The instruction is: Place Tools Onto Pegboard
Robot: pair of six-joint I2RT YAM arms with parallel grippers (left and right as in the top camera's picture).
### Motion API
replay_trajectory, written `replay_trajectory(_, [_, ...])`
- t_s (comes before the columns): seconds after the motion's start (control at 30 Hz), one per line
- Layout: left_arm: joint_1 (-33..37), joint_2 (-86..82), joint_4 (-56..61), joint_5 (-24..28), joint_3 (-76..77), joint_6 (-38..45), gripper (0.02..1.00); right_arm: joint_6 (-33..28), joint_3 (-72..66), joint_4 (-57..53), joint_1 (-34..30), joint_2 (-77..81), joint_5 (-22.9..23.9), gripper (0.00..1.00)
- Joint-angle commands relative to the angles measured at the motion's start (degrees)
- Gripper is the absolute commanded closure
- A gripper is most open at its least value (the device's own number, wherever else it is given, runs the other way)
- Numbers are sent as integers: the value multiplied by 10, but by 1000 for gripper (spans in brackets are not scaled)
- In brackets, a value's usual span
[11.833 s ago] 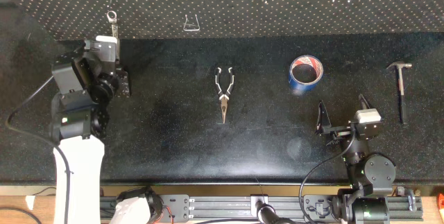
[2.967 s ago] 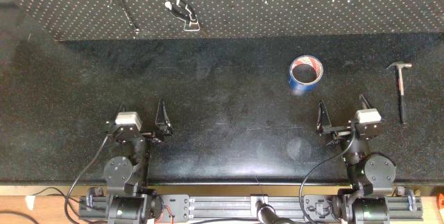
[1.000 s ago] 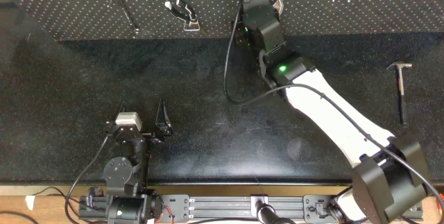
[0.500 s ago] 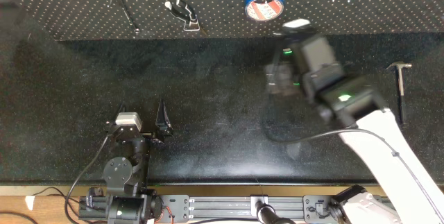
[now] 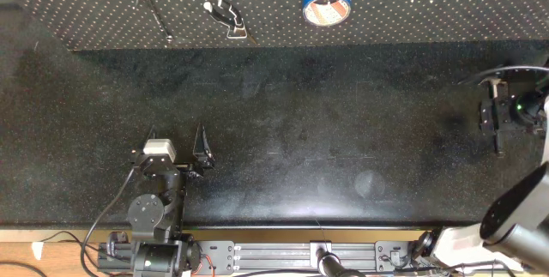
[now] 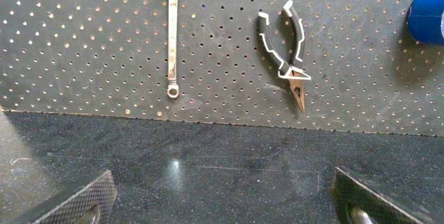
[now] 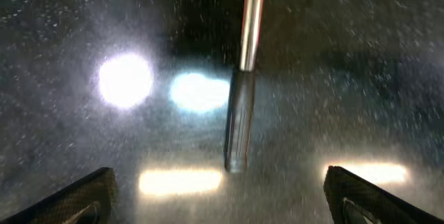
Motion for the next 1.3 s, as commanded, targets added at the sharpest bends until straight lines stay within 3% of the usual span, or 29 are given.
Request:
replay_trajectory(0.03, [-2,-4,-4,2,-1,9,23,-37,-1,28,-2,54,-9,25])
replay_trajectory(0.23, [-2,-4,-4,2,-1,9,23,-31,-1,39,-38,96,-18,25])
replay_trajectory(0.73, [-2,-4,-4,2,-1,9,23,-40,-4,55,-38,150,-4,25])
replay_trajectory(0.77, [-2,-4,-4,2,-1,9,23,-40,-5,57,-38,150,-4,189])
replay_trajectory(0.8, [-2,-4,-4,2,-1,9,23,-40,-5,57,-38,150,-5,555])
replay_trajectory(0.83, [-2,-4,-4,2,-1,9,25,-40,-5,57,-38,150,-5,623])
replay_trajectory(0.87, [-2,-4,-4,2,-1,9,25,-45,-8,57,-38,150,-5,814])
replay_trajectory(0.9, [-2,-4,-4,2,-1,9,25,-55,-13,57,-38,150,-5,921])
replay_trajectory(1.0, [-2,-4,-4,2,-1,9,23,-62,-36,79,-38,147,-11,925])
replay_trajectory(1.07, [-2,-4,-4,2,-1,9,25,-38,-36,116,-38,70,-99,925])
replay_trajectory(1.13, [-2,-4,-4,2,-1,9,20,50,-36,162,-30,-75,-173,925])
replay_trajectory(1.17, [-2,-4,-4,2,-1,9,25,87,-36,170,-17,-132,-177,925])
replay_trajectory(1.23, [-2,-4,-4,2,-1,9,23,122,-36,181,58,-250,-176,925])
replay_trajectory(1.3, [-2,-4,-4,2,-1,9,23,122,-36,220,176,-313,-173,925])
